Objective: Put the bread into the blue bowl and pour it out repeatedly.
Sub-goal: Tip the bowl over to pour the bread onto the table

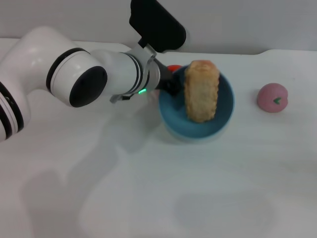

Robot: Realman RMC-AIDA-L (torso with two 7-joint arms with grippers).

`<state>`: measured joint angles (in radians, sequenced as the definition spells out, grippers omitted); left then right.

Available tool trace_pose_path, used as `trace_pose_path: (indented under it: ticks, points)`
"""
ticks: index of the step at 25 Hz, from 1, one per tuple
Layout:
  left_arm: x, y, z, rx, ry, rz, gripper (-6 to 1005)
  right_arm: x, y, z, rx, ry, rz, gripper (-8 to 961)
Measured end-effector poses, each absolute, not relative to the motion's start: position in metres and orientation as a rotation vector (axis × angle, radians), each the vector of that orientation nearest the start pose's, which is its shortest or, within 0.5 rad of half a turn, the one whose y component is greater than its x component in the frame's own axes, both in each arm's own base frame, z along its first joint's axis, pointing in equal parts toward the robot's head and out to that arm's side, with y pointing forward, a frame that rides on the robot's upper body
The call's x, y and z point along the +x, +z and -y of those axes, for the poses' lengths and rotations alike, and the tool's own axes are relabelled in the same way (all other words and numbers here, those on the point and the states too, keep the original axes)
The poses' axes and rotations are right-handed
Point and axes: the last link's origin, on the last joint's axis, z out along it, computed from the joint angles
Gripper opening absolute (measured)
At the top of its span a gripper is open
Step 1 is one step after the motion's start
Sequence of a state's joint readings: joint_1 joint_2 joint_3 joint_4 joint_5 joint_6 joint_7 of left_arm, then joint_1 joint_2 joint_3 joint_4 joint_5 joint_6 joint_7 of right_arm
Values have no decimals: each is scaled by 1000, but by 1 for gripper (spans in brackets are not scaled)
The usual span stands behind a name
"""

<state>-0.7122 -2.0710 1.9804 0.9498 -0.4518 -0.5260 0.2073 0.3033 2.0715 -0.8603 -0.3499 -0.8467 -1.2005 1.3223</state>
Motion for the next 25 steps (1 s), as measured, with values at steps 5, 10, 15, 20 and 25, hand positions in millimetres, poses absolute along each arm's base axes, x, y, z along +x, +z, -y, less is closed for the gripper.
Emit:
trace_pose_path:
  ticks: [5, 10, 15, 20, 25]
  points:
    - [-152, -104, -411, -2328, 71, 425, -1, 355, 45, -314, -1477, 1291, -1166, 499]
    - [-149, -102, -414, -2293, -3, 321, -1, 356, 47, -314, -1469, 1290, -1165, 499]
    - [-150, -104, -417, -2273, -62, 241, -1, 357, 47, -314, -1462, 1288, -1166, 499]
    - [-151, -106, -419, -2249, -149, 159, -2, 357, 47, -313, -1462, 1290, -1166, 500]
    - [-144, -99, -422, -2203, -275, 118, -2, 357, 47, -313, -1463, 1290, -1167, 500]
